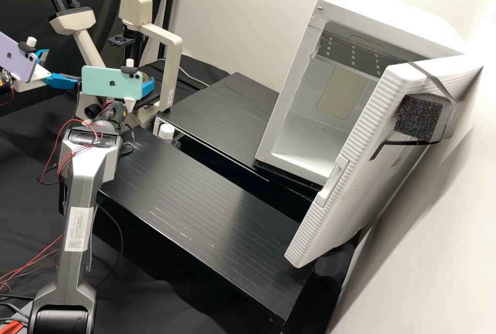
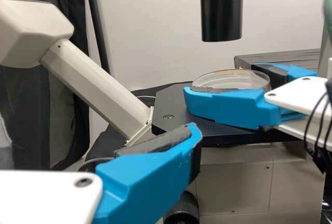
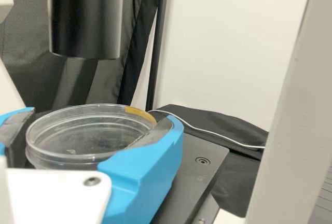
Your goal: Take out the petri dish and place it under the microscope.
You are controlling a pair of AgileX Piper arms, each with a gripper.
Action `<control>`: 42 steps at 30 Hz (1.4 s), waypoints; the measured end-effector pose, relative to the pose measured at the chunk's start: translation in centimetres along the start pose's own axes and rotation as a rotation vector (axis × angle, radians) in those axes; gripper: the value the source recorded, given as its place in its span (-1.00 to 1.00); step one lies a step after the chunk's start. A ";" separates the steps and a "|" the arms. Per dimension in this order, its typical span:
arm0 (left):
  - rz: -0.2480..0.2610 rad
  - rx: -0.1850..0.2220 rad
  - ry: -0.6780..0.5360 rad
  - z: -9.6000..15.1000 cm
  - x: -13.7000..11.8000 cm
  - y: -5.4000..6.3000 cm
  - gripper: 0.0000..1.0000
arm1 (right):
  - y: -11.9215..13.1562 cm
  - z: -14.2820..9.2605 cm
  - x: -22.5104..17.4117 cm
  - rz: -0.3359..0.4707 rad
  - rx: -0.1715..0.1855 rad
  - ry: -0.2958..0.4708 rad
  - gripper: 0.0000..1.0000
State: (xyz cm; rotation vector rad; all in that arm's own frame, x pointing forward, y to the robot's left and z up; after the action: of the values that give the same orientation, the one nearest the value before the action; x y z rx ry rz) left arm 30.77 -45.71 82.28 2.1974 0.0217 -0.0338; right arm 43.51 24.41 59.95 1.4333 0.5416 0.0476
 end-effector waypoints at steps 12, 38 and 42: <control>0.000 0.000 0.000 0.0 0.0 0.0 1.00 | 0.0 0.1 0.3 -0.004 -0.010 -0.010 1.00; 0.000 0.000 0.000 0.0 0.0 0.0 1.00 | 1.0 1.3 -3.2 0.009 0.038 0.005 1.00; 0.000 0.000 0.000 0.0 0.0 0.0 1.00 | 1.5 1.2 -5.7 0.007 0.015 0.050 1.00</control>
State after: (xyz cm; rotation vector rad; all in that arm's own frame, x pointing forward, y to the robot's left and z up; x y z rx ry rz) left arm 30.77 -45.71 82.28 2.1974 0.0217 -0.0338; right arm 39.42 21.55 63.27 1.4517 0.5795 0.0851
